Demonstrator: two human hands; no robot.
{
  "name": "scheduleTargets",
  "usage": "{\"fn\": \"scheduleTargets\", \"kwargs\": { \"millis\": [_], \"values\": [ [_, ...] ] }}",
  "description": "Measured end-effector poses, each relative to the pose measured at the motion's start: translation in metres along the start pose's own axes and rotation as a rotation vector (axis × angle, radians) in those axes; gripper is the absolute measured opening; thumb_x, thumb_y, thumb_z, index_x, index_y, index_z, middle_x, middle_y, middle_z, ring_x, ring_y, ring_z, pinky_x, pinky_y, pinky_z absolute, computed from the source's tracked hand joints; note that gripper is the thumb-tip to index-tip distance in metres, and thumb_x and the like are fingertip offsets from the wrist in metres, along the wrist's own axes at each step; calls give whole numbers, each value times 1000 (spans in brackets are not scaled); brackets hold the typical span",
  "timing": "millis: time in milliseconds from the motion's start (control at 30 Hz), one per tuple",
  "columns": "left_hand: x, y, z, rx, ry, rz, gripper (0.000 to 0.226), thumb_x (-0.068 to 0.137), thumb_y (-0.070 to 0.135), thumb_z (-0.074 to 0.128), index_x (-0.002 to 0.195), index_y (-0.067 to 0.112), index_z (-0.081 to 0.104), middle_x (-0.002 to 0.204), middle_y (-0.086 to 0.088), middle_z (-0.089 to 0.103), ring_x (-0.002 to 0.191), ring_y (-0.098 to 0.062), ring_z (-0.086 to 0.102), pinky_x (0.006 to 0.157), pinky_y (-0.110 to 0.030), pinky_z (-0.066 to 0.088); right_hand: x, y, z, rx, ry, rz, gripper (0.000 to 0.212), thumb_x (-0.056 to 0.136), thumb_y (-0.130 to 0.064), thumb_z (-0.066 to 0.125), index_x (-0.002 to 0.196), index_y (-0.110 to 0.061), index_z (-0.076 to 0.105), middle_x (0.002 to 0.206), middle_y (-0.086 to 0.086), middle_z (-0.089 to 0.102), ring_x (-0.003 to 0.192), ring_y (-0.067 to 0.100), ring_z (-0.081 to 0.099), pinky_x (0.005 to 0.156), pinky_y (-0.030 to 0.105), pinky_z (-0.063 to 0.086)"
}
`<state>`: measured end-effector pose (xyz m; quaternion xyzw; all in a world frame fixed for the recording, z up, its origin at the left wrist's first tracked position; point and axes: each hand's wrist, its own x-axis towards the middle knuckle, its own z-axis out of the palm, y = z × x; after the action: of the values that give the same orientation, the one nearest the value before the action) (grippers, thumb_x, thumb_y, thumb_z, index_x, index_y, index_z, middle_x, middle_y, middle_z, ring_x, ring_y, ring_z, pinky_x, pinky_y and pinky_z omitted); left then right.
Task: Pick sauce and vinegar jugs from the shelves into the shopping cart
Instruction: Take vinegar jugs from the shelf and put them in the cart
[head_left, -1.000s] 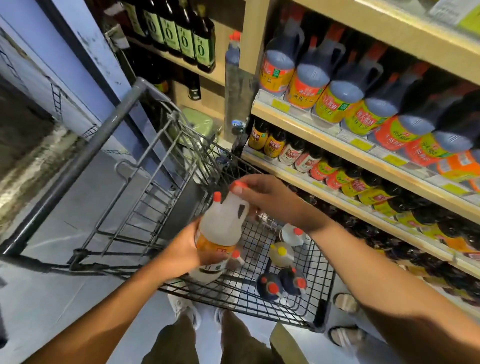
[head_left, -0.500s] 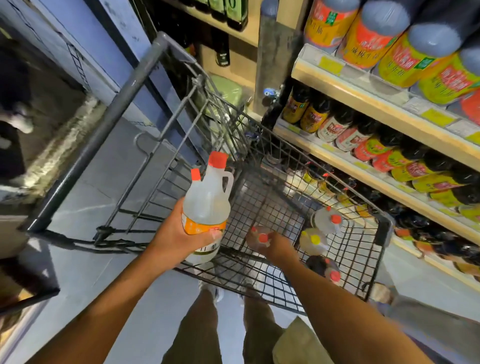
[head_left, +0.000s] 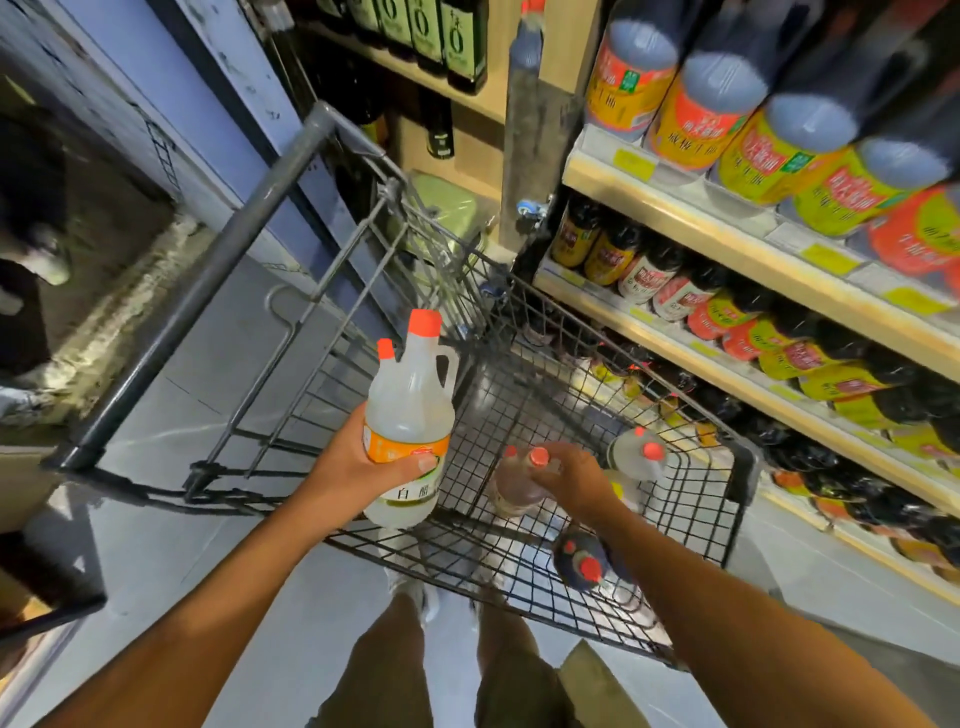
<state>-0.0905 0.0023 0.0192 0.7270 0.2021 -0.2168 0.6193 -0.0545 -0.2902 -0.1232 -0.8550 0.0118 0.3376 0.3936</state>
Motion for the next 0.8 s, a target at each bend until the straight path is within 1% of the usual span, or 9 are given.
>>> {"fn": "scheduleTargets", "kwargs": {
  "millis": [100,200,300,367,433,467,533,667,800],
  "values": [
    [-3,18,5,-38,-43,13,81,61,32,90,133,23,55,116,2,75,105,-14,72,81,-25,59,-11,-20,-32,161,45,-87,13,92,-41,69,94,-29,74,88,-7,74,85,17,71,79,44,58],
    [-9,36,11,-30,-90,50,67,73,16,85,132,22,55,116,3,75,105,-16,72,80,-23,58,-33,-59,-67,323,177,-150,21,99,-23,64,79,-22,72,75,-3,71,71,14,67,72,38,56],
    [-9,58,19,-46,-128,78,59,80,4,81,126,29,53,104,20,76,100,-5,71,78,-19,58,-54,-94,-98,477,288,-166,33,101,-30,59,76,-10,68,75,16,70,74,40,68,72,55,54],
    [-5,76,25,-68,-189,108,74,62,27,93,124,27,53,99,23,76,94,1,72,77,-17,58,-73,-114,-119,613,364,-159,41,99,-40,60,78,-5,66,77,21,68,73,41,66,69,57,53],
    [0,93,30,-92,-215,122,108,30,55,100,123,20,57,99,13,78,98,-10,73,77,-24,60,-92,-129,-134,680,461,-168,40,97,-39,63,70,-11,62,66,10,64,63,25,60,60,41,47],
    [2,100,32,-81,-257,137,115,26,62,98,124,17,59,102,6,79,103,-19,73,80,-31,61,-101,-133,-141,723,498,-178,37,96,-36,66,66,-15,61,62,4,60,61,18,57,58,33,43],
    [1,117,42,-67,-363,177,110,34,69,94,126,20,59,109,1,78,105,-24,73,81,-35,62,-117,-141,-152,819,587,-166,30,86,-41,73,68,-18,66,66,1,62,66,15,57,62,29,43],
    [-3,140,65,-59,-529,188,107,35,77,87,124,26,55,106,9,78,102,-13,73,72,-22,58,-166,-140,-165,976,814,-178,59,67,-71,78,74,-13,66,77,10,62,79,22,57,75,37,43],
    [-9,148,93,21,-705,180,112,42,74,89,133,18,55,119,-5,74,112,-26,70,86,-36,59,-230,-127,-159,1082,1007,-125,38,84,-52,71,57,-25,68,64,-3,65,69,19,58,72,34,46]
  ]
}}
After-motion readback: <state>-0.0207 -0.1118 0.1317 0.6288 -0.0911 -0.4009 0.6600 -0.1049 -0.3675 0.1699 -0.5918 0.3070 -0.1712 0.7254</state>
